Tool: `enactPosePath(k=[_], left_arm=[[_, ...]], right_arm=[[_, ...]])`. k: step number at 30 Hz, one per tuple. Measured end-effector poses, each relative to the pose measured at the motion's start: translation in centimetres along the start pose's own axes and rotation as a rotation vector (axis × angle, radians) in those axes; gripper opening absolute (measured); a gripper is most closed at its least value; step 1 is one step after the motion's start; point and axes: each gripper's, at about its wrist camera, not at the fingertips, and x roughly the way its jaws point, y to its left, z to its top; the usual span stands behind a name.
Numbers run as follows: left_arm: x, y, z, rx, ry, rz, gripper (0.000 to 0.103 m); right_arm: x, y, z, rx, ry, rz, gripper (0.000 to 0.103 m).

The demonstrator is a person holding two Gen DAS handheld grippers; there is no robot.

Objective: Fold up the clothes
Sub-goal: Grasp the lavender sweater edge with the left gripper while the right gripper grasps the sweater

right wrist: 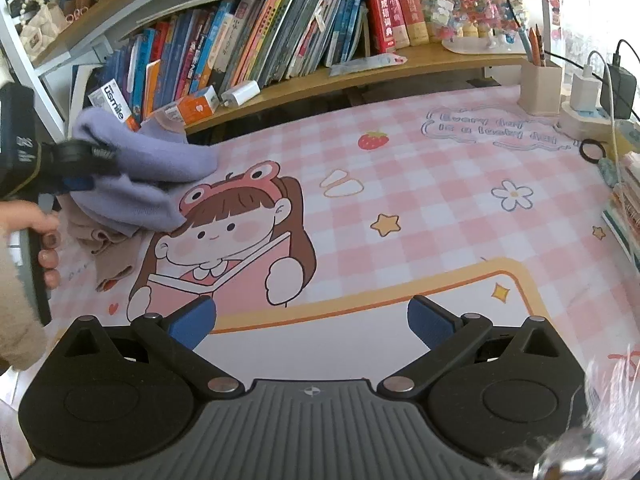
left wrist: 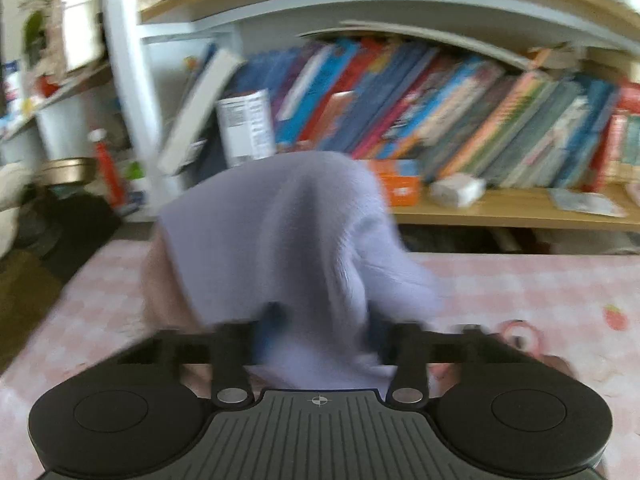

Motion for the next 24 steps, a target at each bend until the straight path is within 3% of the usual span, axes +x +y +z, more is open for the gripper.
enactPosePath(k=[5, 8, 15, 17, 24], left_arm=[[-1.8, 2.1, -1.7, 0.029, -0.023, 0.026, 0.01], [-4.7, 2.9, -2.8, 0.07, -0.055, 0.009, 0.01], [-13.5, 5.0, -4.0, 0.129, -0.191, -0.036, 0.009], [-15.7, 5.6, -4.2, 0.127, -0.218, -0.031, 0.009], [-21.3, 5.8, -5.8, 0.149, -0.252, -0.028, 0.009]], right_arm=[[-0.2, -0.4, 0.3, 0.02, 0.022, 0.056, 0.103], [0.2, -0.6, 0.9, 0.076, 0.056, 0.142, 0.103], [2.3, -0.5, 3.4, 0.352, 0.179, 0.57, 0.103], [2.8, 0.2, 4.0, 0.394, 0.218, 0.648, 0.103], [5.3, 1.6, 3.4, 0.573, 0.372, 0.704, 0.103]])
